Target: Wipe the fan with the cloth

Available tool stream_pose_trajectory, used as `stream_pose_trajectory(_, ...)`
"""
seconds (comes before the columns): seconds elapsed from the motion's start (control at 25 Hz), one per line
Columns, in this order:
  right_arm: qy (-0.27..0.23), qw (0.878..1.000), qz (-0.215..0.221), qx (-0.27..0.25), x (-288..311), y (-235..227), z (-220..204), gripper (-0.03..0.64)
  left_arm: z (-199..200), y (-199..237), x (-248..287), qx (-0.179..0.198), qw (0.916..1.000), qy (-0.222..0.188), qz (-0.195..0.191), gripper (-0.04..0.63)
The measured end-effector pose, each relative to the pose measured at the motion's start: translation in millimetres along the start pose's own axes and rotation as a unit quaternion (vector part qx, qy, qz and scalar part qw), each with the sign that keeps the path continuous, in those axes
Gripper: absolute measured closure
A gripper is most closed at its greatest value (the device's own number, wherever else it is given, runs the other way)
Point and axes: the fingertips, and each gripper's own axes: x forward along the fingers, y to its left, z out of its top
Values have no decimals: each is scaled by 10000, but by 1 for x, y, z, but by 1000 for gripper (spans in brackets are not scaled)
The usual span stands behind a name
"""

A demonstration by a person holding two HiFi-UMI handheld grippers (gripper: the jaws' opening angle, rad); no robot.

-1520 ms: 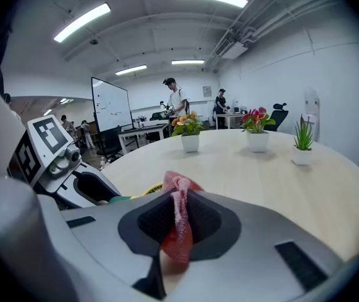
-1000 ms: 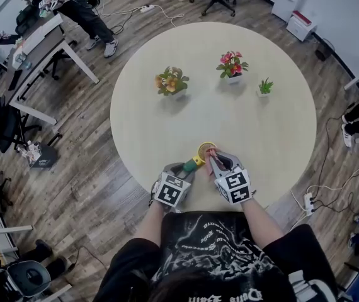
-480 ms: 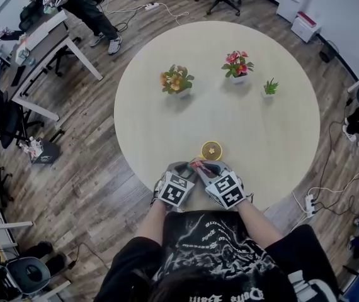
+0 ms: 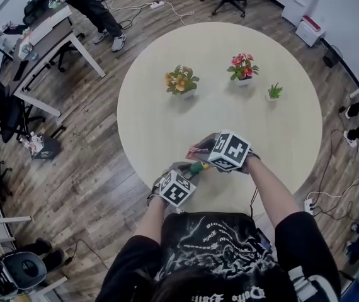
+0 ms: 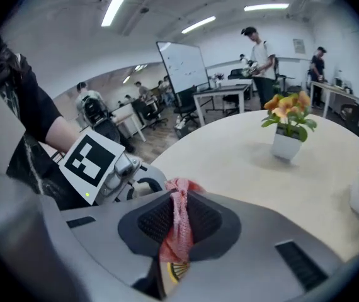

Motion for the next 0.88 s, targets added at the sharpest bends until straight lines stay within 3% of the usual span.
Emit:
stream_pose_trajectory(0.08, 709, 9965, 269, -358, 14, -1, -8, 566, 2, 2, 0, 84, 10000, 30, -27, 420)
stream_pose_trajectory(0.24, 1874, 9772, 658, -747, 44, 2, -24, 566, 1, 1, 1, 180, 9997, 146, -14, 420)
stream_pose_trajectory(0.36, 2392, 9662, 822, -497, 59, -4, -28, 566, 5, 3, 0, 284, 9995, 152, 31, 420)
stream_pose_trajectory(0.48, 3077, 9450, 1095, 189, 69, -6, -40, 570, 5, 3, 1, 126, 9998, 102, 94, 420)
stream_pose_trajectory(0.6, 3562, 9251, 1161, 621, 72, -8, -46, 571, 5, 4, 4, -32, 9999, 120, 54, 420)
stream_pose_trajectory(0.88, 4151, 9046, 971, -27, 64, -20, -52, 571, 6, 8, 4, -178, 9997, 175, 41, 420)
